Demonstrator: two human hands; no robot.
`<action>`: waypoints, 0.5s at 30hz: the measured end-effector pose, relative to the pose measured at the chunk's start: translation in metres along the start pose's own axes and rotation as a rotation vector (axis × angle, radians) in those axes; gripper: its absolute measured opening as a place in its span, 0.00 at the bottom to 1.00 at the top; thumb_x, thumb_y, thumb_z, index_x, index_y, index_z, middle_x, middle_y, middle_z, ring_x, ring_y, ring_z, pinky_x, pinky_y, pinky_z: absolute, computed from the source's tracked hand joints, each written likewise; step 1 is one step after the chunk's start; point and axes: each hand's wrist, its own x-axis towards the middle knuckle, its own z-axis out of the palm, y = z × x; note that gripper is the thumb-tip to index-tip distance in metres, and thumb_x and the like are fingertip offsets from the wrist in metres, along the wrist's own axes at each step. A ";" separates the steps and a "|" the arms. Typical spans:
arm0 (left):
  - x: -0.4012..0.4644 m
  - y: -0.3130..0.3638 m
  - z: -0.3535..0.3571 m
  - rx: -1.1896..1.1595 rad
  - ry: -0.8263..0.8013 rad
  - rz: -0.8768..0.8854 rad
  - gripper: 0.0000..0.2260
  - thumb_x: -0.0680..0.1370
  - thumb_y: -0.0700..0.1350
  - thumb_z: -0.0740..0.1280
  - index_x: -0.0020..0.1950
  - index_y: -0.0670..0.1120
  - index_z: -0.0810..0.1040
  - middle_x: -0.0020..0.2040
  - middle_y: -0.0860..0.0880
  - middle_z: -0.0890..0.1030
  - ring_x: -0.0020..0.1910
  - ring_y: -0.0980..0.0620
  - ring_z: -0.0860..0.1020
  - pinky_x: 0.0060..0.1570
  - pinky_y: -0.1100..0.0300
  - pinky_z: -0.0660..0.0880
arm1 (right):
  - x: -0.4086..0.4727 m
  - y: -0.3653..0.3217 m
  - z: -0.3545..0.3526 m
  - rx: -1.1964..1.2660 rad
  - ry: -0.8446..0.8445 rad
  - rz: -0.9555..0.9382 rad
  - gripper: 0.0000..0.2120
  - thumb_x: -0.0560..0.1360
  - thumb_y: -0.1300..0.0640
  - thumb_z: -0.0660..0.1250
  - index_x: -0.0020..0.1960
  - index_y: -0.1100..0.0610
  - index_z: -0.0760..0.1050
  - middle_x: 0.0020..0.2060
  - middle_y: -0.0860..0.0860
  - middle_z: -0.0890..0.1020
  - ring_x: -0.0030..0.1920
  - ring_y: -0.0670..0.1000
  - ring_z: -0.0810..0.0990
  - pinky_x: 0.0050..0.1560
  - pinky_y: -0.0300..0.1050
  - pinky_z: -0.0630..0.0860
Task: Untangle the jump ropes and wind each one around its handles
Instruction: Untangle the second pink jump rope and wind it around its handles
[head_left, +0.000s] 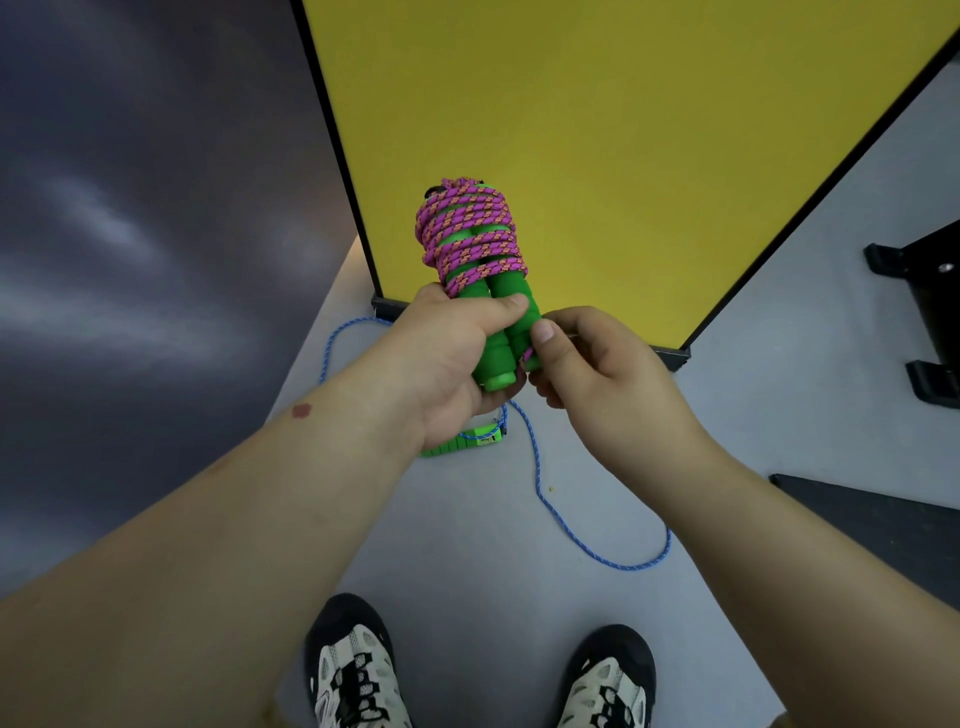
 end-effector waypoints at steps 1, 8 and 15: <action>0.000 0.001 0.000 0.006 -0.006 -0.004 0.21 0.78 0.41 0.70 0.69 0.43 0.70 0.52 0.42 0.82 0.40 0.46 0.82 0.38 0.52 0.79 | 0.000 0.000 -0.001 0.017 -0.010 0.022 0.13 0.80 0.41 0.62 0.48 0.49 0.79 0.41 0.53 0.83 0.45 0.56 0.81 0.49 0.61 0.79; -0.002 0.001 0.001 0.040 -0.024 0.027 0.29 0.67 0.43 0.75 0.67 0.44 0.73 0.58 0.40 0.84 0.54 0.36 0.84 0.55 0.36 0.79 | 0.009 -0.005 -0.009 0.342 -0.061 0.219 0.11 0.83 0.51 0.61 0.54 0.54 0.80 0.42 0.53 0.83 0.45 0.52 0.83 0.57 0.62 0.80; -0.004 0.000 -0.004 0.225 -0.137 0.065 0.22 0.72 0.32 0.74 0.65 0.43 0.75 0.56 0.40 0.84 0.52 0.40 0.85 0.47 0.45 0.84 | 0.015 -0.005 -0.015 0.339 -0.166 0.179 0.11 0.80 0.55 0.67 0.61 0.54 0.79 0.52 0.56 0.86 0.52 0.54 0.86 0.54 0.51 0.82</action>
